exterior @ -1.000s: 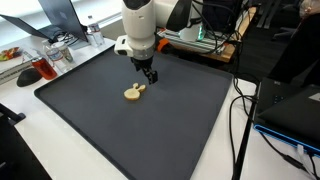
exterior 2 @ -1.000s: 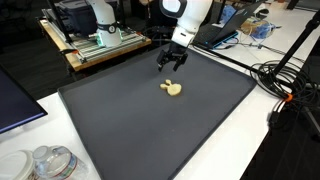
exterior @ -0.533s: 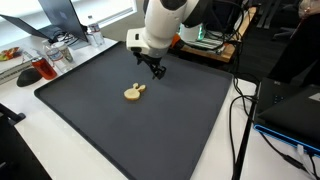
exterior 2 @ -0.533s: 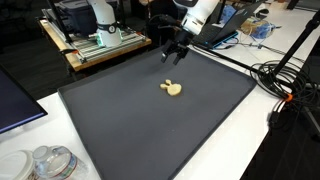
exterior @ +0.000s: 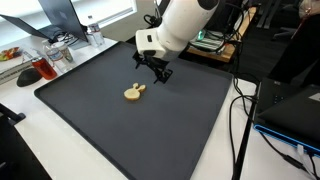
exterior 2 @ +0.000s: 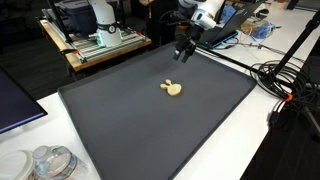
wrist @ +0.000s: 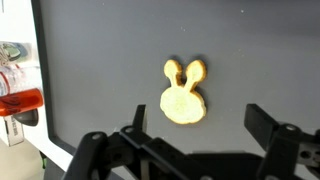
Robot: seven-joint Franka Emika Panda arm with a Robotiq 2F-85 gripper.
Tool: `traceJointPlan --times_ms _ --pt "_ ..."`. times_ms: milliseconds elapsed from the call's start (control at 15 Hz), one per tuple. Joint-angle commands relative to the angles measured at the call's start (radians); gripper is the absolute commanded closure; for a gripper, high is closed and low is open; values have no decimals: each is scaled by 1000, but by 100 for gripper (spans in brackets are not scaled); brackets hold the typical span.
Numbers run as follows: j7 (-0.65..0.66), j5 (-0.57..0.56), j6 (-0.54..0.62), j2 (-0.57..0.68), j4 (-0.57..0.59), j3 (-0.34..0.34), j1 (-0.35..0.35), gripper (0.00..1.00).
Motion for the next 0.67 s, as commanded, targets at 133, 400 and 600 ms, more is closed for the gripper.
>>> traceJointPlan --times_ms 133,400,600 --pt "-81 -45 1 97 125 26 -18 0" --pt "-110 -32 -18 166 208 18 -7 0" --pt "-111 -20 -42 209 256 13 1 0"
